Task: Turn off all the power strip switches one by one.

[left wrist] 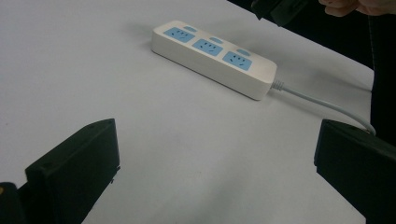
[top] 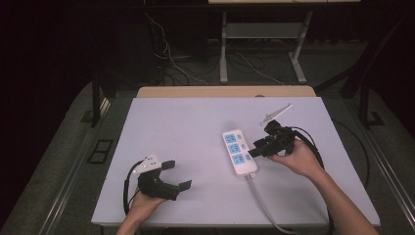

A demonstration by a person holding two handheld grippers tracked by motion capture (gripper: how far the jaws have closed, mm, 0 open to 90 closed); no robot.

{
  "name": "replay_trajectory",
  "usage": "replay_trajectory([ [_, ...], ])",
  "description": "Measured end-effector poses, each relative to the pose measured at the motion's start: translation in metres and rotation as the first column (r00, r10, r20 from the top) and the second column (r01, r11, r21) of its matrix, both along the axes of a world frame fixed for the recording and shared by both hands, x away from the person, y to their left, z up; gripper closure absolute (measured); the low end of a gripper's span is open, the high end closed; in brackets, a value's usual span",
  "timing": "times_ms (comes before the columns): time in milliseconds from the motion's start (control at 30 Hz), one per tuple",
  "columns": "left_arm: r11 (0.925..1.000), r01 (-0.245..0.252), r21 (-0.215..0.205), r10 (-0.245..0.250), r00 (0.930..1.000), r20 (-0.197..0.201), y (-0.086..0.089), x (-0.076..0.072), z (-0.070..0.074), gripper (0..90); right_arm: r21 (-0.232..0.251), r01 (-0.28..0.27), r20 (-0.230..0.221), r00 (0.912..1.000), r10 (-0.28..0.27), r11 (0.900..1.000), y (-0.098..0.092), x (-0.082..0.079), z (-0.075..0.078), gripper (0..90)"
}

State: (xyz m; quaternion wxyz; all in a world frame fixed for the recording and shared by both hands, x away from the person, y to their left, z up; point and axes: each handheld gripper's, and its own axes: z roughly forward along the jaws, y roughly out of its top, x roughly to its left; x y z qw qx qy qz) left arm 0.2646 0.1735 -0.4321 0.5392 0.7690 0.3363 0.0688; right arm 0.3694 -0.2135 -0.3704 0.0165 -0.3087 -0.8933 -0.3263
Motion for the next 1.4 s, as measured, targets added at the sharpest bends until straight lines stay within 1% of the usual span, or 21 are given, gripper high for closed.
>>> replay_trajectory([
  [67, 1.0, 0.0, 0.0, 0.0, 1.0, -0.001, 0.0, 0.0, 0.0, 0.0, 0.01, -0.002, -0.01, 0.9999, 0.002, 1.0, 0.001, 0.001, -0.001, 60.9],
  [167, 1.0, -0.002, 0.003, 0.002, 1.0, -0.001, 0.0, 0.0, 0.0, 0.0, -0.004, 0.001, -0.025, 0.9997, -0.001, 1.0, 0.002, 0.003, -0.003, 71.9],
  [200, 1.0, -0.002, 0.003, 0.002, 1.0, -0.001, 0.0, 0.0, 0.0, 0.0, -0.004, 0.001, -0.025, 0.9997, -0.001, 1.0, 0.002, 0.003, -0.003, 71.9],
  [233, 1.0, -0.002, 0.004, 0.002, 1.0, 0.0, 0.0, 0.0, 0.0, 0.0, -0.005, -0.005, -0.026, 0.9997, 0.005, 1.0, 0.002, 0.003, -0.005, 75.3],
  [267, 1.0, -0.002, 0.003, 0.002, 1.0, 0.0, 0.0, 0.0, 0.0, 0.0, -0.013, -0.008, -0.026, 0.9996, 0.008, 1.0, 0.004, 0.004, -0.007, 82.3],
  [300, 1.0, -0.004, 0.002, 0.004, 1.0, 0.0, 0.0, 0.0, 0.0, 0.0, -0.013, -0.008, -0.026, 0.9996, 0.008, 1.0, 0.004, 0.004, -0.007, 82.3],
  [333, 1.0, -0.005, 0.001, 0.005, 1.0, -0.002, 0.0, -0.001, 0.0, 0.0, -0.017, -0.012, -0.024, 0.9997, 0.012, 1.0, 0.005, 0.005, -0.008, 84.6],
  [367, 1.0, -0.005, 0.0, 0.005, 1.0, -0.002, 0.001, -0.001, 0.0, 0.0, -0.028, -0.011, -0.026, 0.9996, 0.01, 1.0, 0.007, 0.005, -0.009, 89.2],
  [533, 1.0, -0.003, 0.0, 0.003, 1.0, -0.002, 0.0, 0.0, 0.0, 0.0, -0.046, -0.016, -0.023, 0.9996, 0.015, 0.999, 0.013, 0.004, -0.013, 89.8],
  [567, 1.0, -0.002, 0.001, 0.002, 1.0, -0.001, 0.0, 0.0, 0.0, 0.0, -0.055, -0.014, -0.02, 0.9997, 0.013, 0.998, 0.015, 0.004, -0.016, 89.8],
  [667, 1.0, -0.003, 0.007, 0.003, 1.0, 0.004, 0.0, -0.001, 0.0, 0.0, -0.059, -0.012, -0.012, 0.9999, 0.011, 0.998, 0.017, 0.004, -0.019, 89.8],
  [767, 1.0, -0.004, 0.001, 0.004, 1.0, 0.003, 0.0, -0.001, 0.0, 0.0, -0.069, -0.008, 0.001, 1.0, 0.008, 0.998, 0.021, 0.006, -0.024, 89.8],
  [1000, 1.0, -0.004, 0.001, 0.004, 1.0, 0.002, 0.001, -0.001, 0.0, 0.0, -0.083, 0.001, -0.004, 1.0, -0.001, 0.997, 0.022, 0.008, -0.033, 89.8],
  [1033, 1.0, -0.004, 0.0, 0.004, 1.0, 0.002, 0.001, -0.001, 0.0, 0.0, -0.084, 0.006, -0.011, 0.9999, -0.007, 0.996, 0.022, 0.009, -0.036, 89.8],
  [1067, 1.0, -0.004, 0.0, 0.004, 1.0, 0.002, 0.001, -0.001, 0.0, 0.0, -0.084, 0.006, -0.011, 0.9999, -0.007, 0.996, 0.022, 0.009, -0.036, 89.8],
  [1133, 1.0, -0.005, 0.0, 0.005, 1.0, 0.003, 0.001, -0.001, 0.0, 0.0, -0.066, 0.013, -0.01, 0.9999, -0.014, 0.998, 0.019, 0.009, -0.037, 89.8],
  [1200, 1.0, -0.005, -0.002, 0.005, 1.0, 0.001, 0.001, -0.001, 0.0, 0.0, -0.059, 0.014, -0.006, 0.9999, -0.014, 0.998, 0.018, 0.009, -0.038, 89.8],
  [1300, 1.0, -0.004, 0.001, 0.004, 1.0, 0.002, 0.0, -0.001, 0.0, 0.0, -0.045, 0.006, -0.018, 0.9998, -0.007, 0.999, 0.018, 0.008, -0.039, 89.9],
  [1400, 1.0, -0.004, 0.005, 0.004, 1.0, 0.002, 0.0, -0.001, 0.0, 0.0, -0.045, 0.0, -0.012, 0.9999, 0.0, 0.999, 0.019, 0.008, -0.039, 89.9],
])
